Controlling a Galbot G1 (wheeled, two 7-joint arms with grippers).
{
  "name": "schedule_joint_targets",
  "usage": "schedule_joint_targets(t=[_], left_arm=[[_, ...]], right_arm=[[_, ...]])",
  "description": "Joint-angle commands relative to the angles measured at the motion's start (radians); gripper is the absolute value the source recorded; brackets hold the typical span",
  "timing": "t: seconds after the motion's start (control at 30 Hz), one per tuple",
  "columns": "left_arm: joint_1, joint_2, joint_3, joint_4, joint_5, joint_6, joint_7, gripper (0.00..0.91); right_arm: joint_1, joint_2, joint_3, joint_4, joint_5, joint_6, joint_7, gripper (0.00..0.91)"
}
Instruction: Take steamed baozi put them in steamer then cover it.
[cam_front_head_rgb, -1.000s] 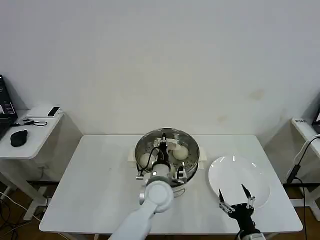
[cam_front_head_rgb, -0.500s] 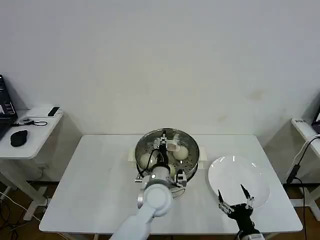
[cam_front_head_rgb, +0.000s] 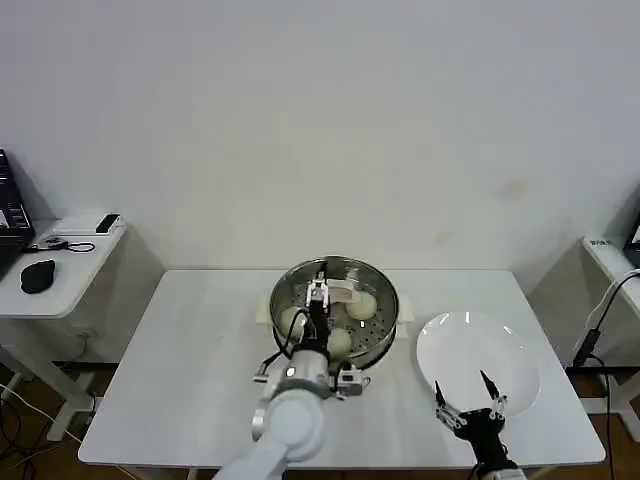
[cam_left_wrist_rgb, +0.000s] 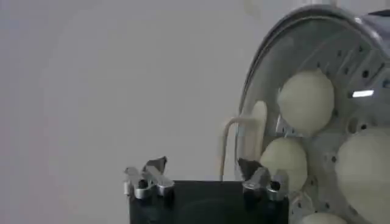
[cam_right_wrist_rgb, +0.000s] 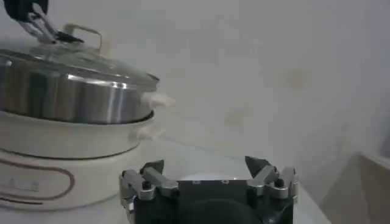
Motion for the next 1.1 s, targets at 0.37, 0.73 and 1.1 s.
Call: schedule_joint_targets(t=[0.37, 0.73, 1.1], left_arm=[[0.522, 0.072, -0.483, -0.357, -0.876, -0.373, -0.58, 0.907], [0.797, 0.04, -0.808, -0.267, -1.676, -0.632, -0.631, 0.907], [0.927, -0.021, -0.726, -0.26, -1.648, -0.695, -0.568, 0.907]], right_arm=[[-0.053, -0.124, 0.02, 0.017, 0.162, -0.019, 0.009, 0.907], [-0.069, -0.262, -0.033, 0.049, 0.304, -0.069, 0.005, 0.907], [-0.12, -0.401, -0.061, 0.075, 0.487, -0.158, 0.035, 0.907]])
